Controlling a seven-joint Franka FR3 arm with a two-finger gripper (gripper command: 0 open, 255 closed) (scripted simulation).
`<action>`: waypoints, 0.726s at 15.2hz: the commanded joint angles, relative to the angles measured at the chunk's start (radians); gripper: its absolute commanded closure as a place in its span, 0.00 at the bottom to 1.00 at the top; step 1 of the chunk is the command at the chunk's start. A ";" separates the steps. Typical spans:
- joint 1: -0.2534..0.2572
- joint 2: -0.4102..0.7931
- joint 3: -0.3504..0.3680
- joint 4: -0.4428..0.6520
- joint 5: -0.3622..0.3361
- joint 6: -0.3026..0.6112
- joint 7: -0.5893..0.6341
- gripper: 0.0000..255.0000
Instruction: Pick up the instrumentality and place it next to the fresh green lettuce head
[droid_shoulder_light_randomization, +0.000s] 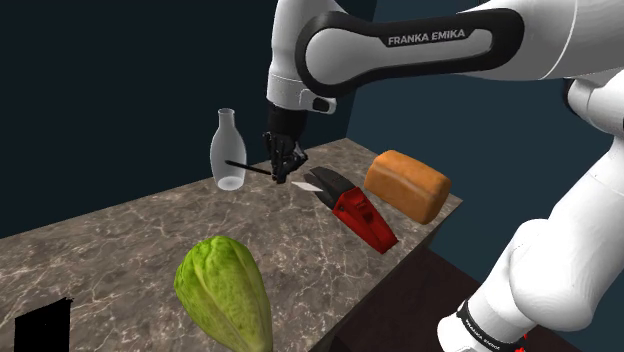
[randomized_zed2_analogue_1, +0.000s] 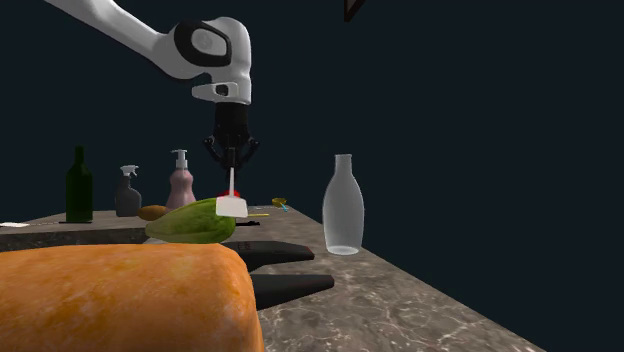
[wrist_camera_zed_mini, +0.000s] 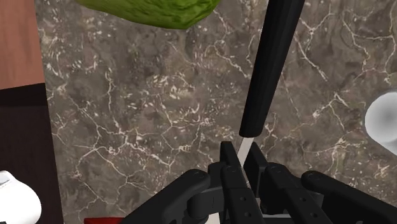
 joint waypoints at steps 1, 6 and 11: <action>0.000 0.000 0.000 -0.024 0.001 0.024 0.000 1.00; 0.002 0.009 0.002 -0.081 -0.001 0.090 -0.001 1.00; 0.003 0.025 0.003 -0.132 -0.005 0.156 -0.001 1.00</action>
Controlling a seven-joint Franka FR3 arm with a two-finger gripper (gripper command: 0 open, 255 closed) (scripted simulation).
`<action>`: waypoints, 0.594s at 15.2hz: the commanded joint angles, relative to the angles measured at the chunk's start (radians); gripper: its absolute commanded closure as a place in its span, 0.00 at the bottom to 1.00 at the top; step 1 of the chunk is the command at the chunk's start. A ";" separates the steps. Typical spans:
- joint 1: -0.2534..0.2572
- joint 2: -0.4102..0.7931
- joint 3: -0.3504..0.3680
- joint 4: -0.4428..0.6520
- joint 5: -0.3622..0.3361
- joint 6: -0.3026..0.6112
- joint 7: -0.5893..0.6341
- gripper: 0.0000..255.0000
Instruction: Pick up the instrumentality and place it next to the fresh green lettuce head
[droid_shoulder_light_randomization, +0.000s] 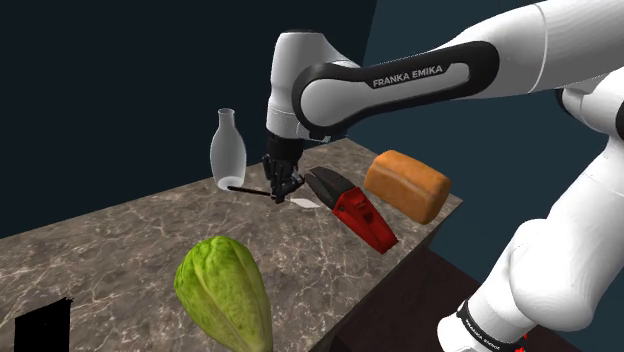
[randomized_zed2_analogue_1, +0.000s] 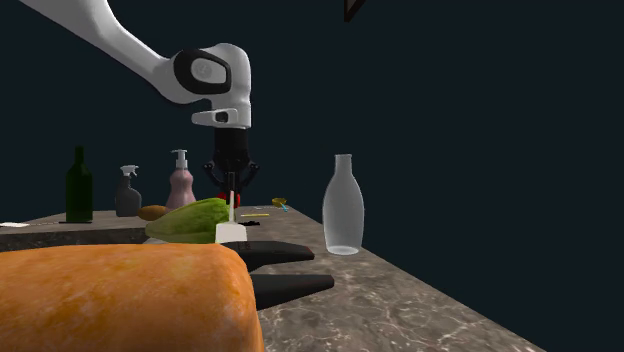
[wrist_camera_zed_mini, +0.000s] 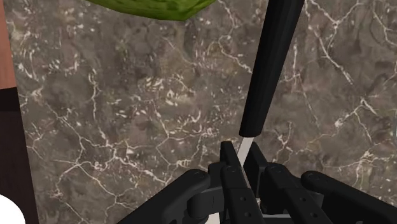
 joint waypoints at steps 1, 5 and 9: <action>0.002 0.008 0.002 -0.018 -0.002 0.026 0.003 1.00; 0.003 0.025 0.003 -0.054 -0.007 0.078 0.004 1.00; 0.004 0.045 0.004 -0.087 -0.014 0.130 0.007 1.00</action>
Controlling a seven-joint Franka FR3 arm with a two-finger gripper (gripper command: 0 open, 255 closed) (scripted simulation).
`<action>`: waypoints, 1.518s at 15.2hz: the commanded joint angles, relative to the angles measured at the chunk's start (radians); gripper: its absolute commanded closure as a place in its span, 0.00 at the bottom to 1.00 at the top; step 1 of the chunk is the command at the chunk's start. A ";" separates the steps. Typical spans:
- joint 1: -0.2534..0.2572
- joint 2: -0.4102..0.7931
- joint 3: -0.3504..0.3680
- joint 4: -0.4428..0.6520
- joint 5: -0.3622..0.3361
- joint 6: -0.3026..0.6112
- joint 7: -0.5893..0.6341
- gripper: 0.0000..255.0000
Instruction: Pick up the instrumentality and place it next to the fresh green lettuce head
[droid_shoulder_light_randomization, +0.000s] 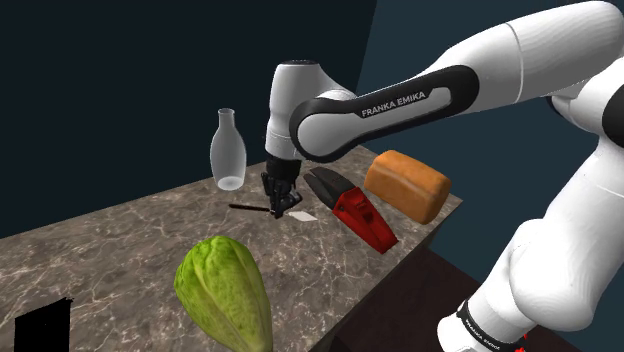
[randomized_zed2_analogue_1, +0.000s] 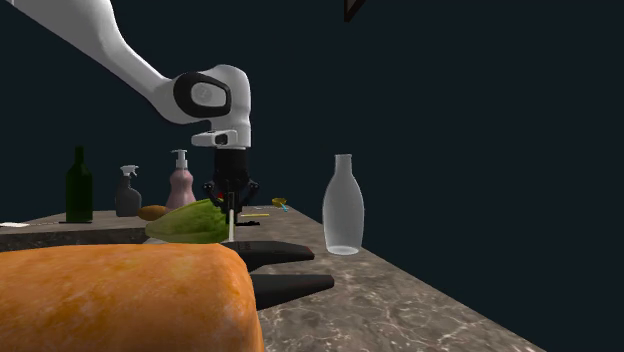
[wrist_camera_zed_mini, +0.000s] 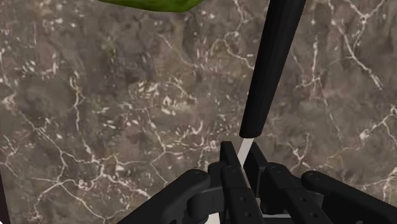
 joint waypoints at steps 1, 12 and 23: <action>0.001 0.013 0.001 -0.014 -0.005 0.027 0.002 1.00; 0.006 0.089 -0.001 -0.083 -0.034 0.168 0.017 1.00; 0.007 0.092 -0.001 -0.086 -0.035 0.174 0.018 0.00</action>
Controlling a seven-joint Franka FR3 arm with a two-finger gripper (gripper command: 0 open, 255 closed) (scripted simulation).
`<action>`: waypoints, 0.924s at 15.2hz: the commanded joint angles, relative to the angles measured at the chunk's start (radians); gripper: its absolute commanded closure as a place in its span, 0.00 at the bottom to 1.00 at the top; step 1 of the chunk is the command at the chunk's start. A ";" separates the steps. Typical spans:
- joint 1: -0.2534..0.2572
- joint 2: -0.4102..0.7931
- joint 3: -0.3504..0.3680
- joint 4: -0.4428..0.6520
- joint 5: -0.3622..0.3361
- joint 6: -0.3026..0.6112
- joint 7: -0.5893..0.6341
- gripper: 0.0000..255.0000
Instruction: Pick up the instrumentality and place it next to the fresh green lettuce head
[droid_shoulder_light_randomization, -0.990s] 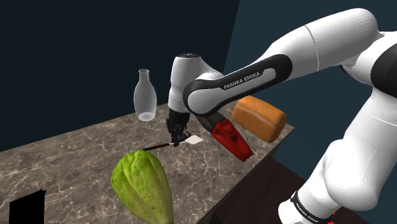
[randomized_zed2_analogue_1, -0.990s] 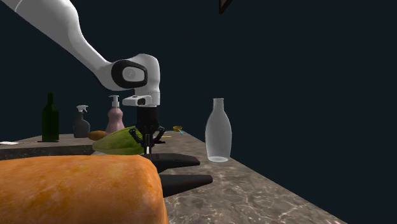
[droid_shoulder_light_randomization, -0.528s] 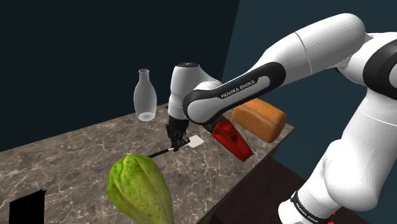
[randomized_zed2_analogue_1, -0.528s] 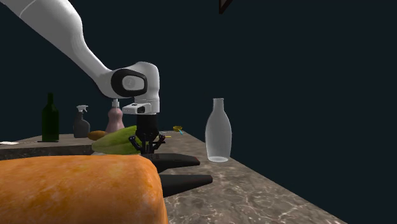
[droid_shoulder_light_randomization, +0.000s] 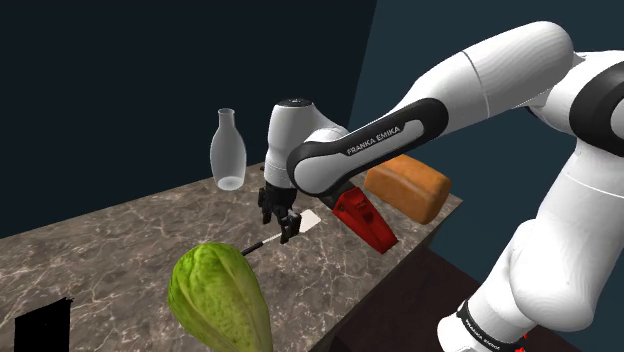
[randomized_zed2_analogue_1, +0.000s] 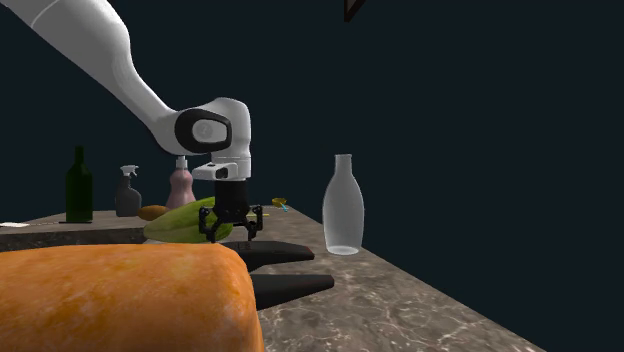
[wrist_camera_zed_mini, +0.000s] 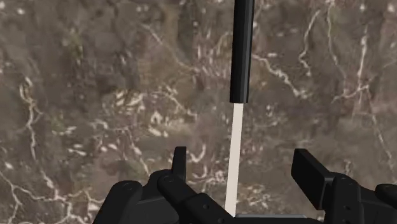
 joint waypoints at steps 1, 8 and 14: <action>0.000 0.000 0.000 0.000 0.000 0.000 0.000 0.00; -0.009 -0.072 0.000 0.051 0.029 -0.120 -0.021 0.00; -0.009 -0.072 0.000 0.051 0.029 -0.120 -0.021 0.00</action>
